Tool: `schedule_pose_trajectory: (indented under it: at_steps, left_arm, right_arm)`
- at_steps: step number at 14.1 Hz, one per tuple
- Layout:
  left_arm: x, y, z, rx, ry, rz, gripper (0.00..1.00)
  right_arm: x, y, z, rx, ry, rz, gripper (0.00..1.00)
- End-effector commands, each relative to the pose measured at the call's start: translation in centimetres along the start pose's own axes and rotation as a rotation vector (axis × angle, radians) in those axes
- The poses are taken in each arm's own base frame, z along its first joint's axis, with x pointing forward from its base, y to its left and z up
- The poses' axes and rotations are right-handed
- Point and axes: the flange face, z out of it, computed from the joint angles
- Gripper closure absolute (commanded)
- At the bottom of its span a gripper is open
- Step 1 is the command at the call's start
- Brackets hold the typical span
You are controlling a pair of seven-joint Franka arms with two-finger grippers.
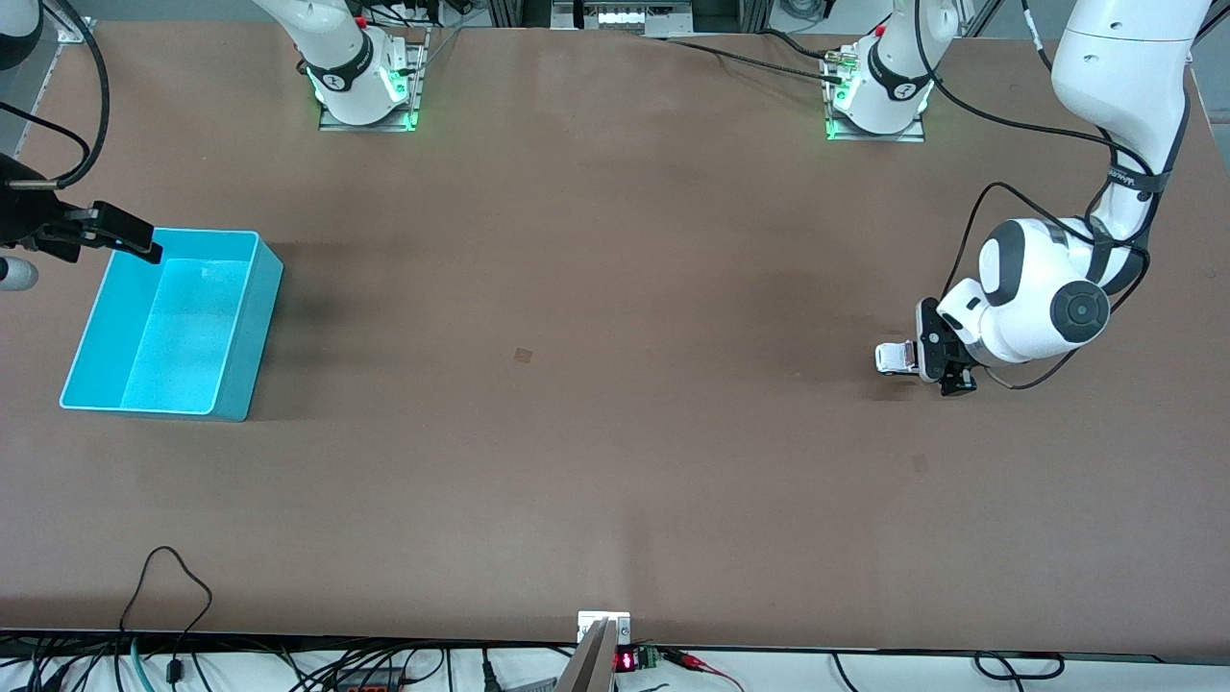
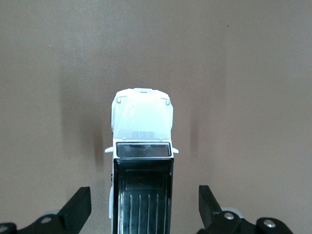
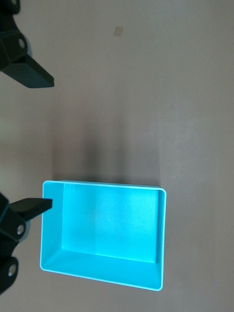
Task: Wind and store white jeep toy
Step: 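Close the left gripper on the jeep's black rear end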
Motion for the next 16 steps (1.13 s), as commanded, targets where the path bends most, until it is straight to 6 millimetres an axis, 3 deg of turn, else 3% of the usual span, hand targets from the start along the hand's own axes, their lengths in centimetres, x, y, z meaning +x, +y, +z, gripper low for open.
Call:
schedule_pose_trajectory:
  at_steps: [1, 8, 16]
  left_arm:
    - [-0.19, 0.59, -0.79, 0.023, -0.006, 0.045, 0.06]
    - [-0.19, 0.41, -0.85, 0.043, -0.007, 0.089, 0.13]
    - [-0.62, 0.37, -0.92, 0.044, -0.006, 0.083, 0.29]
  right_arm:
    - [-0.79, 0.10, -0.32, 0.004, 0.013, 0.015, 0.00]
    - [-0.84, -0.05, -0.41, 0.002, 0.010, 0.011, 0.00]
    - [-0.75, -0.14, -0.24, 0.002, 0.007, 0.008, 0.00]
